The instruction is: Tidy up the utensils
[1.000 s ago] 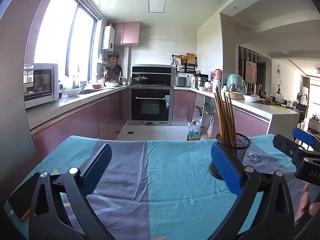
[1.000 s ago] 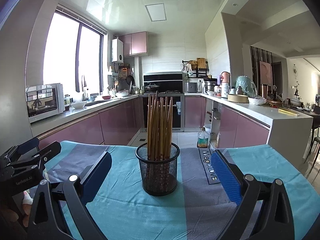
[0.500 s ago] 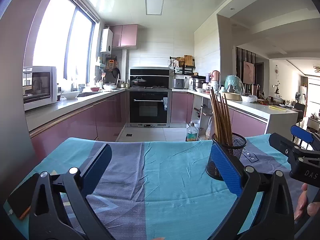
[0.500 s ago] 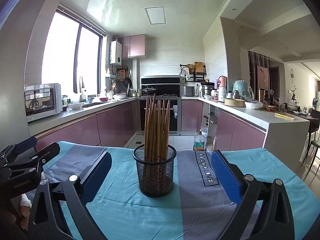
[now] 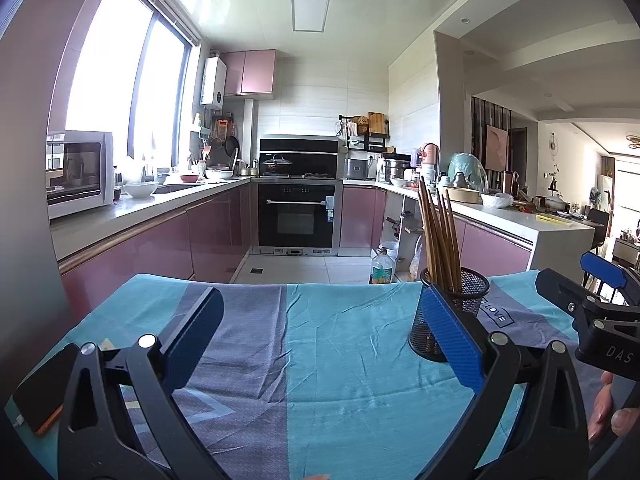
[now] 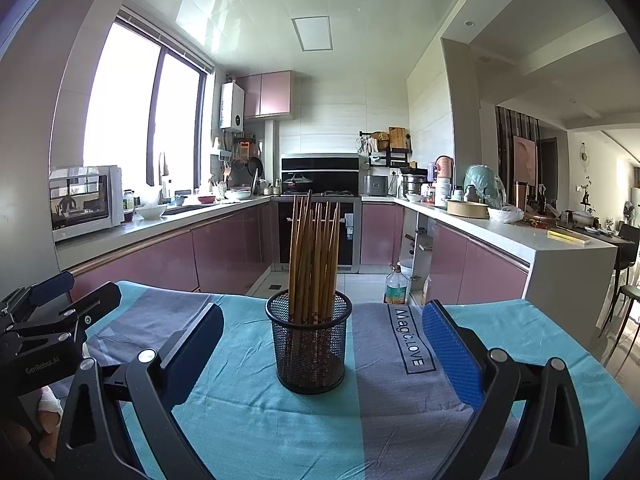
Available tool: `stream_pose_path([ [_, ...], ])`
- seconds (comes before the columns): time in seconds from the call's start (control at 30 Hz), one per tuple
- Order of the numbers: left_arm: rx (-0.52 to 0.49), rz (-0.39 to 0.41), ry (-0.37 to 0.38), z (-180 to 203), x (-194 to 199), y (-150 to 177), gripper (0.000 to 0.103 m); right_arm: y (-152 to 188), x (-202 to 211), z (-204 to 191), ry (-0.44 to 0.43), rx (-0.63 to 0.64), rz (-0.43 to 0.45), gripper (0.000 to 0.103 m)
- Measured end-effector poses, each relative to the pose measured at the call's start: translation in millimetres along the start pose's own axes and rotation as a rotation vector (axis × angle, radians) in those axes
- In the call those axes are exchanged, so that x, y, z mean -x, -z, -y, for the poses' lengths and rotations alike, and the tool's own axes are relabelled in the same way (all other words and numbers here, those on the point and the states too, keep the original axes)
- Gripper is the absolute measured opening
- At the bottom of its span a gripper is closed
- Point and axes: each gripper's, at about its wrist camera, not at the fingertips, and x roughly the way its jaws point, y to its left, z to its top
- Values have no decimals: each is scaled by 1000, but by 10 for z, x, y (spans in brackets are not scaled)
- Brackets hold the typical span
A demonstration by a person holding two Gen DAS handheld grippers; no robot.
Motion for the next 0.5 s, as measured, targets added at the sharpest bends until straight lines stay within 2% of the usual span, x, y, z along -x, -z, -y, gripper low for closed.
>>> stream_pose_path([
  [0.5, -4, -4, 4, 37, 4, 7, 98, 0, 29, 2, 5, 2, 10, 96],
])
